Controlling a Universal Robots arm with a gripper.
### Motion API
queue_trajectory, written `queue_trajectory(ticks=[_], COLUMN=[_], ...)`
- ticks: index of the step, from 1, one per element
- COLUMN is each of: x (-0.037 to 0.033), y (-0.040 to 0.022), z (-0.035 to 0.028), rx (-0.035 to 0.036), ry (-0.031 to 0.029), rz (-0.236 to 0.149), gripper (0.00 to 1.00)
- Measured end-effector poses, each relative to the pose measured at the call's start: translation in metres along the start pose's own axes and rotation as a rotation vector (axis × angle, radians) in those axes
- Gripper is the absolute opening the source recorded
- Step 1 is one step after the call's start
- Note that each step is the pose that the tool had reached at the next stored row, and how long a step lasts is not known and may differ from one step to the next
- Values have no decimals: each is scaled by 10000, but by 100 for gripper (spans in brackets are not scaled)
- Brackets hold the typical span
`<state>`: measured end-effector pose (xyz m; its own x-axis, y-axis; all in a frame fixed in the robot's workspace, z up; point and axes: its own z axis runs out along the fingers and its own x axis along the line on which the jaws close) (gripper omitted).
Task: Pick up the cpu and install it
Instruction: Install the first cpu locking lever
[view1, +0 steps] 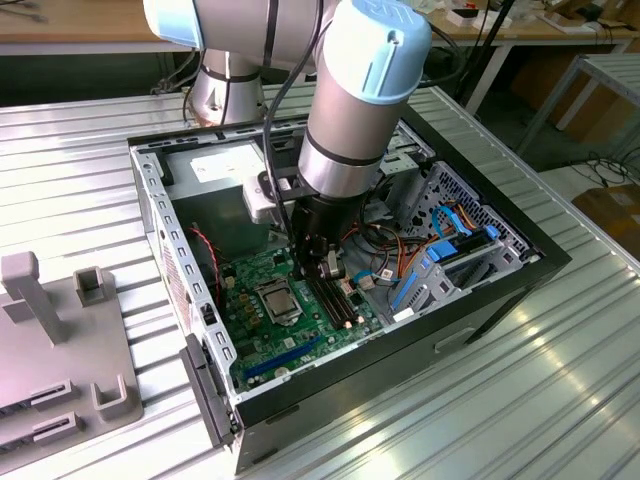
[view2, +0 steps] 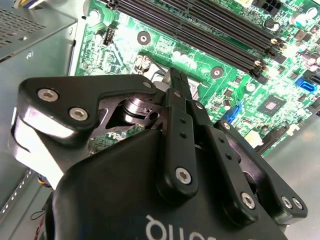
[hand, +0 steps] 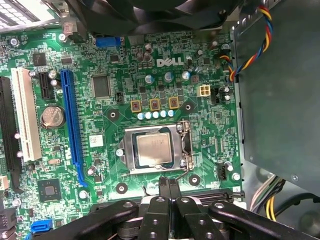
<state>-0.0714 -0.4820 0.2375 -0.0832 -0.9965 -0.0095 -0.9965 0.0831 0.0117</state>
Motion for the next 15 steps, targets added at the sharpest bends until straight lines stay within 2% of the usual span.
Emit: queue_trajectory(ticks=[6, 10, 15], x=[35, 67, 104], y=[-3, -7, -9], z=[25, 45, 90], rx=[1, 2, 2], ry=[11, 53, 61], rz=[-74, -129, -210], gripper=[11, 11, 11])
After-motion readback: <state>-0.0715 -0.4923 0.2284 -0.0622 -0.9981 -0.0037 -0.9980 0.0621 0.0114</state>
